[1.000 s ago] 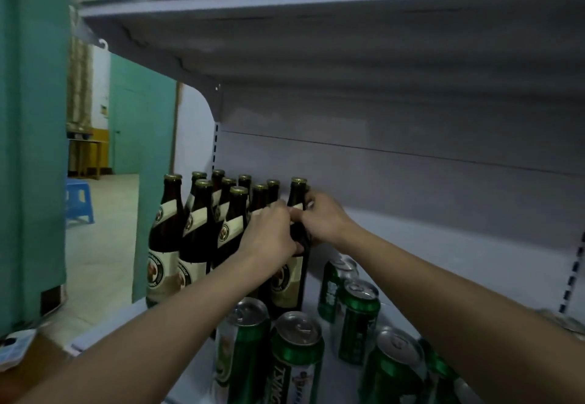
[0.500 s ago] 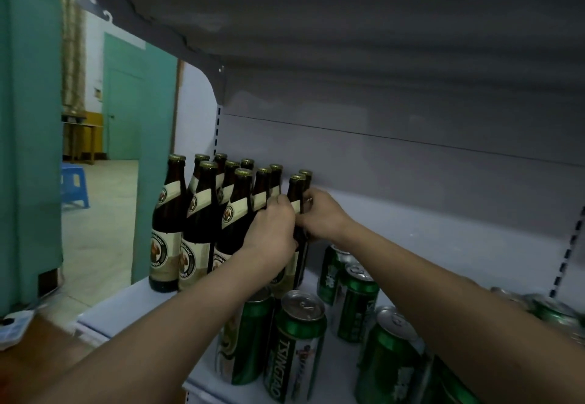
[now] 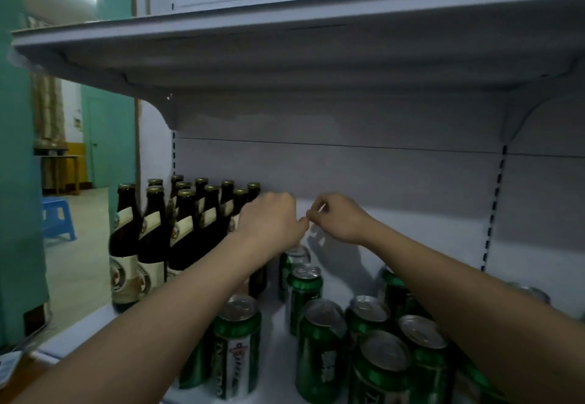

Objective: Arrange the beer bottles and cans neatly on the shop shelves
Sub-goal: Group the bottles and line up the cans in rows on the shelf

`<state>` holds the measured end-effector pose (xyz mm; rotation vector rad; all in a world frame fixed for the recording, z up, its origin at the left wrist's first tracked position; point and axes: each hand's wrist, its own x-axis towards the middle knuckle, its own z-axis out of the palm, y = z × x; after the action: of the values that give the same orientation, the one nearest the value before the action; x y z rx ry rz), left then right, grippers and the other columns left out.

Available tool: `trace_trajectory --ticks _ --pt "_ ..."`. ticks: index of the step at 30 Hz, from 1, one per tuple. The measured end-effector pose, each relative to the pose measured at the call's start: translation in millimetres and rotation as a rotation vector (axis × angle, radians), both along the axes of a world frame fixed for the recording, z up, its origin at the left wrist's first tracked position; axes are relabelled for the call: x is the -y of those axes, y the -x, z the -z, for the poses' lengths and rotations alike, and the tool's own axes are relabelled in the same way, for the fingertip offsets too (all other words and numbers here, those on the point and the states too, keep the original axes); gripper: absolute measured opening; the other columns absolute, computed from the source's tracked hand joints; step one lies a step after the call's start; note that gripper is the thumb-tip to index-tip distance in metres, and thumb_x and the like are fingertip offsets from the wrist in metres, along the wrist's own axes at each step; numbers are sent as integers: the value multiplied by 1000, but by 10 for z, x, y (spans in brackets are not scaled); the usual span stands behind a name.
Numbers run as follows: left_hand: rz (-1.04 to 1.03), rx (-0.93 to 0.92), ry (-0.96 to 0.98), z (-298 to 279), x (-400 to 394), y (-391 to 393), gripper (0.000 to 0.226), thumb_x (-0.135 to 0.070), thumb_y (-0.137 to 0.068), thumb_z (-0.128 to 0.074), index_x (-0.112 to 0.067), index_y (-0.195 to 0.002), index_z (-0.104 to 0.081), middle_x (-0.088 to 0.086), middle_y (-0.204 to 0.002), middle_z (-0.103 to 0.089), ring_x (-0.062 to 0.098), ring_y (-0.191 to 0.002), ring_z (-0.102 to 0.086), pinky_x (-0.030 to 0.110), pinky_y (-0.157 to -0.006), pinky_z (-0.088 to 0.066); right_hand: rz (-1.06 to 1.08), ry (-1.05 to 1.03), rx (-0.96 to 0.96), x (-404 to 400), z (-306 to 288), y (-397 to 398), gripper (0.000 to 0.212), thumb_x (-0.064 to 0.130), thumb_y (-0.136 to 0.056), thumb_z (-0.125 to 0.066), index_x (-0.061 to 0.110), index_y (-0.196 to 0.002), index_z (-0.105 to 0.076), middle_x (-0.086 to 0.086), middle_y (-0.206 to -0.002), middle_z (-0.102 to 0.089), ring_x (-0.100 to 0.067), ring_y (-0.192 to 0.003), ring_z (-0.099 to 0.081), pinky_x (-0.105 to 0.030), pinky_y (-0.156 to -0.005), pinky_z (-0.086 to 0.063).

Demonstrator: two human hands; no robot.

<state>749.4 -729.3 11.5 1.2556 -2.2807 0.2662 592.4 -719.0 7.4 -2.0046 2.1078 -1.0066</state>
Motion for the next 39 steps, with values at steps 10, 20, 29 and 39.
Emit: trace_trajectory --ticks 10,20,29,39 --pt "256 35 -209 15 -633 1480 59 -60 -94 -44 -21 -137 -53 1 -138 -55 22 -125 -49 37 -99 -44 224 -33 -143 -1120 95 1482 27 45 -97 -53 24 -81 -59 6 -74 -56 -20 -77 -58 -33 -70 -46" --pt "366 15 -223 184 -1695 2776 58 -63 -95 -38 -24 -134 -54 1 -137 -56 24 -124 -49 39 -96 -41 356 -93 -169 -2510 171 2657 32 49 -97 -49 24 -105 -66 5 -94 -62 -21 -92 -61 -39 -88 -52" --pt "570 78 -231 70 -2855 4119 59 -62 -96 -34 -23 -136 -53 1 -140 -55 25 -122 -52 39 -95 -44 580 -153 -212 -4126 169 3618 41 55 -97 -43 28 -123 -59 0 -122 -64 -22 -104 -59 -41 -91 -50" --pt "875 -7 -502 156 -3871 5551 54 -53 -98 -45 -15 -135 -53 5 -137 -55 23 -117 -55 29 -89 -40 840 -29 -4 -5418 237 4724 26 37 -99 -53 16 -109 -63 -7 -104 -68 -21 -84 -62 -33 -73 -49"
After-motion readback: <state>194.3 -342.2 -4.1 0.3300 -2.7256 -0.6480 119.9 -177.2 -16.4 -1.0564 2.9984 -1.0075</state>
